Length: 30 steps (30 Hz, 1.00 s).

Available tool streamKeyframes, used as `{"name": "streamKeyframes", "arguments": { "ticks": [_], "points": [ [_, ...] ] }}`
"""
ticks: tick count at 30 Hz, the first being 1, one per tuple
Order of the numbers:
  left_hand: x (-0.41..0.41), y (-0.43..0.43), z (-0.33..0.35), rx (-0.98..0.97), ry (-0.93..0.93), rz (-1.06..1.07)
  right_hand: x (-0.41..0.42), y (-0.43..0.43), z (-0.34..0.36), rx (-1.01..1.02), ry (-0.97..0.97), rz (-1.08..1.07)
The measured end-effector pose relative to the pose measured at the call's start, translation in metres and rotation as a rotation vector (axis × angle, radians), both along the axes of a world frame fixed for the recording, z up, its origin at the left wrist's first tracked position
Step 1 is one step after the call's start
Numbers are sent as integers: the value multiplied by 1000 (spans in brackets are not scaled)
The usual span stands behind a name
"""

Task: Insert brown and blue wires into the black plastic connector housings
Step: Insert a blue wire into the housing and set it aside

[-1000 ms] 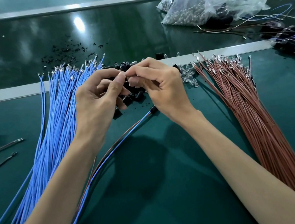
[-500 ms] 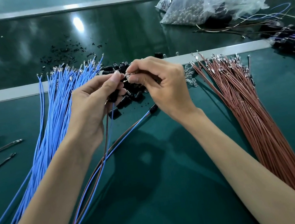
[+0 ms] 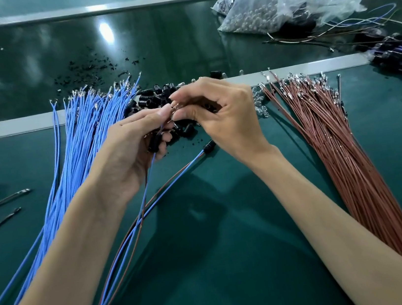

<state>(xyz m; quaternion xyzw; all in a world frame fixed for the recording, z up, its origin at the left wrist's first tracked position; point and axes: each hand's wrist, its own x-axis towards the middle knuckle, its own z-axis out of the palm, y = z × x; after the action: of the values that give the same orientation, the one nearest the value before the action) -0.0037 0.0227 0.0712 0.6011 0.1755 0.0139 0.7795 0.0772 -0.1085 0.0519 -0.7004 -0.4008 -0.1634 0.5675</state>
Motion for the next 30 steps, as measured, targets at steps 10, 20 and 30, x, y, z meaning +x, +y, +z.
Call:
{"name": "streamKeyframes", "arguments": {
  "ticks": [10, 20, 30],
  "points": [
    [-3, 21, 3, 9, 122, -214, -3, 1, 1, -43, -60, 53],
    [-1, 25, 0, -102, 154, -221, -5, 3, -1, -31, -116, 32],
    [-5, 28, -3, -66, 162, -331, -3, -4, 9, -132, -27, 184]
  ]
}}
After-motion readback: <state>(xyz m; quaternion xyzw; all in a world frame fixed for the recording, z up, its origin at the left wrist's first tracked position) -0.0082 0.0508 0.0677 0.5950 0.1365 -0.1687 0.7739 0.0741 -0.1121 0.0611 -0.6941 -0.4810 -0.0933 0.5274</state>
